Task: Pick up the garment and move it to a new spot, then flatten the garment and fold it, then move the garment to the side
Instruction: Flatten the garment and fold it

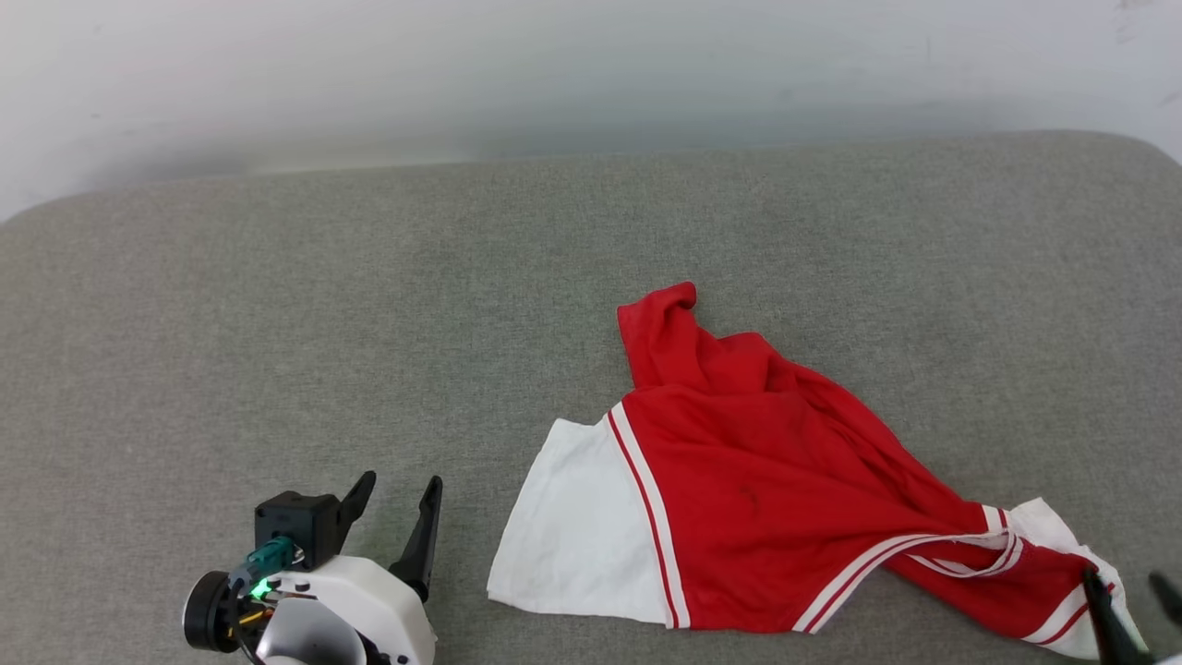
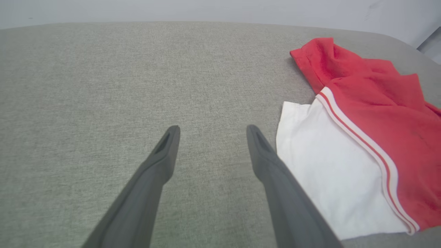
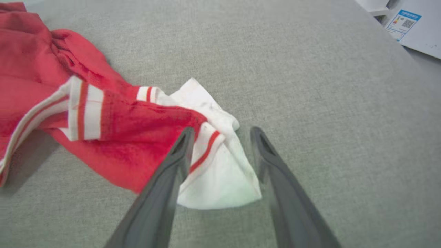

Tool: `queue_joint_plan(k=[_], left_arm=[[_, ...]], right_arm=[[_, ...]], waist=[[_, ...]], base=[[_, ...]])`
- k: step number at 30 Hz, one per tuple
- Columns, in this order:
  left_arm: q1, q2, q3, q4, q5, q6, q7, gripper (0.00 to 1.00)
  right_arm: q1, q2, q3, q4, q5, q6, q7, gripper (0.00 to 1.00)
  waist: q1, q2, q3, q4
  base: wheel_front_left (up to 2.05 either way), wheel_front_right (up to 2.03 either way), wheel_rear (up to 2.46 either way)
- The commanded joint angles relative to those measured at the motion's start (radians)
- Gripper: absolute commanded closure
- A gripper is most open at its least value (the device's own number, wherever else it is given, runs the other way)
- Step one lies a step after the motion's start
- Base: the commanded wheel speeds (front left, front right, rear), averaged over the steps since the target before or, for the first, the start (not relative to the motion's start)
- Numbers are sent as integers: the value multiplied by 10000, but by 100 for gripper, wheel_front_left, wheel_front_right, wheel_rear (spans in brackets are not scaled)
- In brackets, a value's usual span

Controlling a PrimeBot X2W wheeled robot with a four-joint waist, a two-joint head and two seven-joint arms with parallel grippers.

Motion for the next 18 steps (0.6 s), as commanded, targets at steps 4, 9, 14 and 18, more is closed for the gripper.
queue_joint_plan(k=[4,9,14,18], left_arm=[[46,-36,-59,8,-42,26,-143,0],[39,-113,-132,-233,-132,-61,-227,0],[-103,-51,-276,-496,-69,-134,-140,0],[-190,-94,-354,-664,-91,-150,-208,0]], right_arm=[[-577,-185,-207,-903,199,-7,-57,0],[-1049,-558,243,-2556,460,-7,-47,0],[-1844,-1257,1298,-3638,289,-5,831,0],[-2671,-1622,2145,-4011,343,-9,2073,0]], waist=[[0,-1,-200,63],[0,-1,-298,103],[0,-1,-256,211],[0,-1,-160,434]], base=[[0,0,0],[0,0,0],[0,0,0],[0,0,0]])
